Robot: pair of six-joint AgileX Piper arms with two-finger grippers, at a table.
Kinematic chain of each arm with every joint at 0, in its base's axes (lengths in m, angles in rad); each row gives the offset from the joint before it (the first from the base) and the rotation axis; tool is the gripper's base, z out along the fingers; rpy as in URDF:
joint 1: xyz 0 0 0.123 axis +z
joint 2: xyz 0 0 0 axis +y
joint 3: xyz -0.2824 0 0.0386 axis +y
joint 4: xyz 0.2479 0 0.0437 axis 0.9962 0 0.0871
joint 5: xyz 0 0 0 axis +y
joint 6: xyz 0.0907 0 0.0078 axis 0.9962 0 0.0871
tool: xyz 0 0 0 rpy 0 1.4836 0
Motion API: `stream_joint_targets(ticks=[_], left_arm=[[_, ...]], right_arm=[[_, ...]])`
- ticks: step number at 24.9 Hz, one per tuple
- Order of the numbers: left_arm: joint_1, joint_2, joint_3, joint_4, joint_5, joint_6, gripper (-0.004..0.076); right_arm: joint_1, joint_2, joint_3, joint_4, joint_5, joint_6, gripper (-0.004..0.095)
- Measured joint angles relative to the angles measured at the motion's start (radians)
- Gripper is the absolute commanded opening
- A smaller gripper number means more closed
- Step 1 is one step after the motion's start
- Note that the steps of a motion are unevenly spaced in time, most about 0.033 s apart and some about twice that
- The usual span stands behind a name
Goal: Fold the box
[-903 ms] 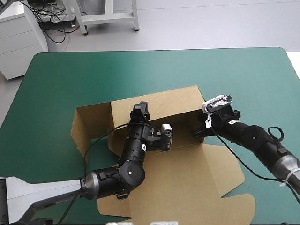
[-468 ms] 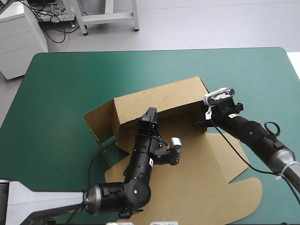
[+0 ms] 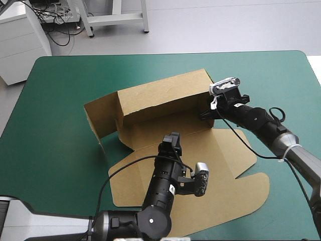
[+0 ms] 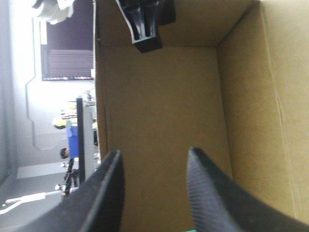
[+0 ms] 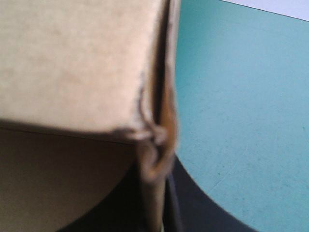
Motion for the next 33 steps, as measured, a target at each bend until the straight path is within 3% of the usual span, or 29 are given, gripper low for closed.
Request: stream_joint_targets(ticks=[1, 8, 9, 11, 18, 22, 26, 33], left_arm=[[0.005, 0.0, -0.033, -0.048, -0.013, 0.058, -0.0037], [0.164, 0.0, -0.333, -0.583, -0.108, 0.561, -0.002], [0.258, 0.0, -0.426, -0.772, -0.079, 0.71, -0.002], [0.442, 0.0, -0.554, -1.024, -0.023, 0.846, -0.002], [0.96, 0.0, -0.756, -1.41, 0.037, 0.909, -0.0032], [1.318, 0.0, -0.766, -1.624, 0.064, 0.812, -0.0032], [1.618, 0.0, -0.766, -1.687, 0.119, 0.769, -0.0032], [1.871, -0.002, -0.646, -1.929, 0.122, 0.775, -0.0032]], right_arm=[[-0.002, 0.003, -0.003, -0.001, 0.005, 0.0, -0.002], [-0.005, 0.006, -0.006, -0.022, 0.053, 0.004, -0.002], [-0.005, 0.006, -0.006, -0.026, 0.068, 0.004, -0.002], [-0.005, 0.006, -0.006, -0.028, 0.077, 0.004, -0.002], [-0.006, 0.006, -0.006, -0.029, 0.088, 0.005, -0.002], [-0.006, 0.006, -0.006, -0.03, 0.093, 0.019, -0.002], [-0.006, 0.008, -0.006, -0.035, 0.098, 0.023, -0.002], [-0.006, 0.026, -0.009, -0.037, 0.101, 0.028, -0.002]])
